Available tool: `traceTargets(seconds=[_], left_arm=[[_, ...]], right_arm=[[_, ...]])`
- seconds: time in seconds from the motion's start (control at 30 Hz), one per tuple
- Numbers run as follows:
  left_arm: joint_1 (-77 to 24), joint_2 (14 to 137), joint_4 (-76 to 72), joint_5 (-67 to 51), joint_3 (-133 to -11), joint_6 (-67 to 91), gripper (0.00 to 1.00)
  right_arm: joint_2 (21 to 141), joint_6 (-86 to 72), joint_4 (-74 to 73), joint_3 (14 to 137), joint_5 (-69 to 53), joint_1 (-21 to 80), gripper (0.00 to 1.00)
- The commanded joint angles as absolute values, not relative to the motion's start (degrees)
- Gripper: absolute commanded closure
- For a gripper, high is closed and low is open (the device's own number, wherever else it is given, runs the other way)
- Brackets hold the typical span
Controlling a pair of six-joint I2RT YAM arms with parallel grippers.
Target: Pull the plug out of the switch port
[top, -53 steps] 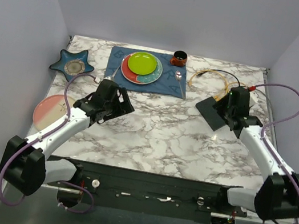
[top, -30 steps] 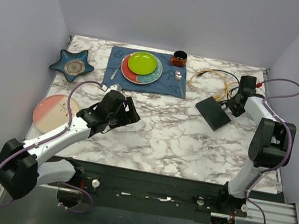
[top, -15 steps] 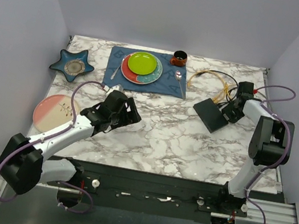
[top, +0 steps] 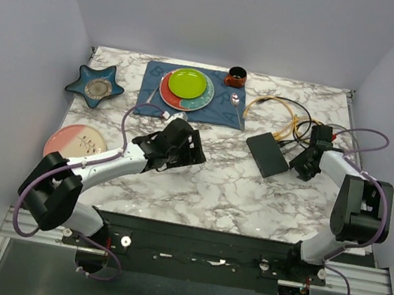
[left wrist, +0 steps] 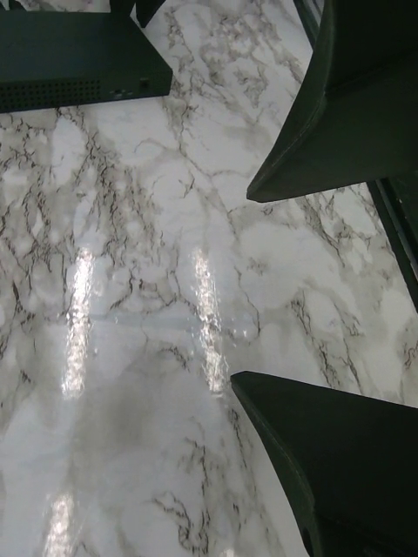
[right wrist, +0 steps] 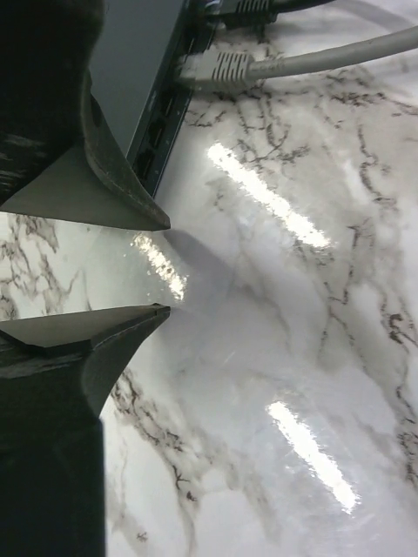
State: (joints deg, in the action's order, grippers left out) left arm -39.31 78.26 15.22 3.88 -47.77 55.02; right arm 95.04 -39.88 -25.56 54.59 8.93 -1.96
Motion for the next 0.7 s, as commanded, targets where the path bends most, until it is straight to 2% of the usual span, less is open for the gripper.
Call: traceTargets(seconds=[0.0,0.27,0.5,0.57,0.67], left_arm=[[-41.7,81.2,13.5,4.8,-51.1,55.9,0.1],[-43.1,86.7,13.9,4.7,-56.2,55.1,0.14],[-43.8,94.5,14.1,4.9,-63.0,55.6,0.19],[-44.3,96.9,14.2,4.3,-65.8,56.1,0.22],[-45.1,101.9,14.6,3.4,-69.8,56.6,0.35]], right_arm=[[93.3,-37.6,-28.6,51.8,7.9,-0.2,0.51],[86.7,-37.4,-30.1,50.6,7.6,6.2,0.5],[80.1,-38.7,-34.4,57.0,18.6,6.2,0.43],[81.1,-39.6,-34.4,60.1,19.2,6.2,0.44],[86.9,-39.7,-34.9,65.7,19.1,6.0,0.53]])
